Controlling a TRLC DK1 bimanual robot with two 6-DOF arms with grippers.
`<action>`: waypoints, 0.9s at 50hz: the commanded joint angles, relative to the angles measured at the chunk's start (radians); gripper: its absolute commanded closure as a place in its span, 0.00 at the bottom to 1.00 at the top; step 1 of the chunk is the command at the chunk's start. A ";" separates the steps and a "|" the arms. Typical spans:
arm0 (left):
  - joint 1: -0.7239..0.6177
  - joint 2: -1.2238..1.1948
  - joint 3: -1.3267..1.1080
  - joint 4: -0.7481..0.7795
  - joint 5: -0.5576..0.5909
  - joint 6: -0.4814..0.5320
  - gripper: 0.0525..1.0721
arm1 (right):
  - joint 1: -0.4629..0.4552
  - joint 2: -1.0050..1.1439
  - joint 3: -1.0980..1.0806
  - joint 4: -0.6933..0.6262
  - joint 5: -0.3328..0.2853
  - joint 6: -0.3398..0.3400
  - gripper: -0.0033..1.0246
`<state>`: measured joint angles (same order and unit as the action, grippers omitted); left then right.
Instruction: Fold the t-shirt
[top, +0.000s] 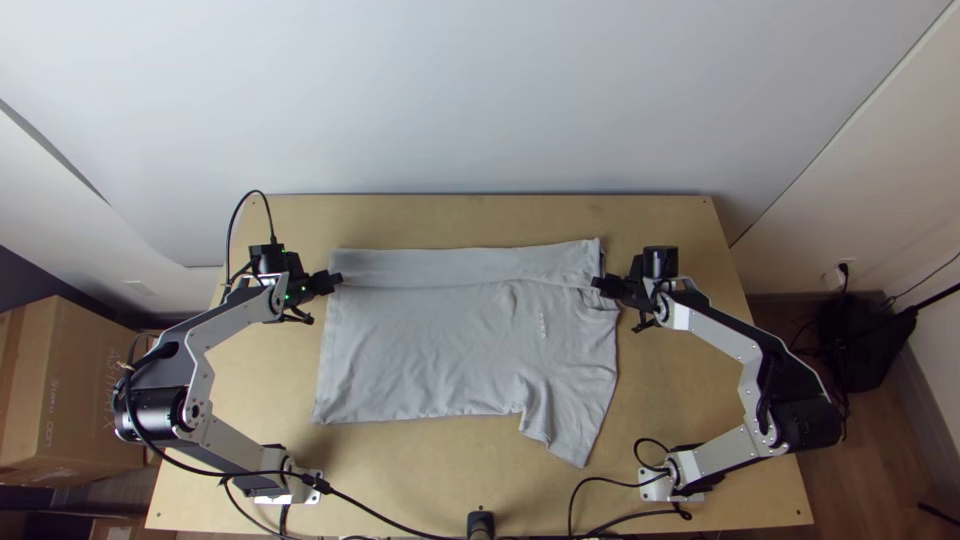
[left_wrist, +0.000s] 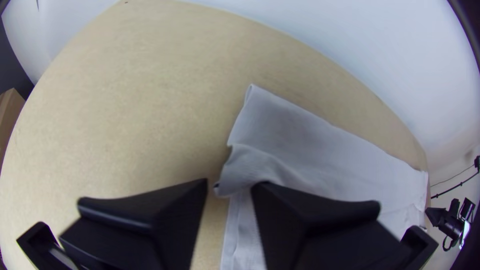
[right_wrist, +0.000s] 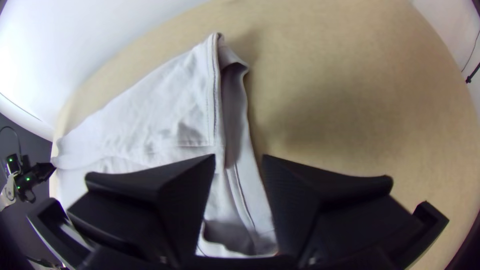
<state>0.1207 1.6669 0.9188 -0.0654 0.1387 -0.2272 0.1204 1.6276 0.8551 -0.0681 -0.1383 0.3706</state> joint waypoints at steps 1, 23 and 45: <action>0.028 -0.044 -0.018 -0.036 0.004 0.017 0.05 | -0.015 -0.077 -0.018 0.002 0.006 0.027 0.18; 0.154 -0.369 -0.014 -0.257 0.131 0.009 0.05 | -0.053 -0.479 -0.016 -0.426 -0.024 0.062 0.17; 0.132 -0.530 0.101 -0.456 0.188 0.000 0.05 | 0.004 -0.448 -0.071 -1.115 -0.257 0.080 0.07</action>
<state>0.2676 1.1706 0.9947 -0.5007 0.3122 -0.2207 0.0914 1.1461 0.8345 -1.1046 -0.3790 0.4755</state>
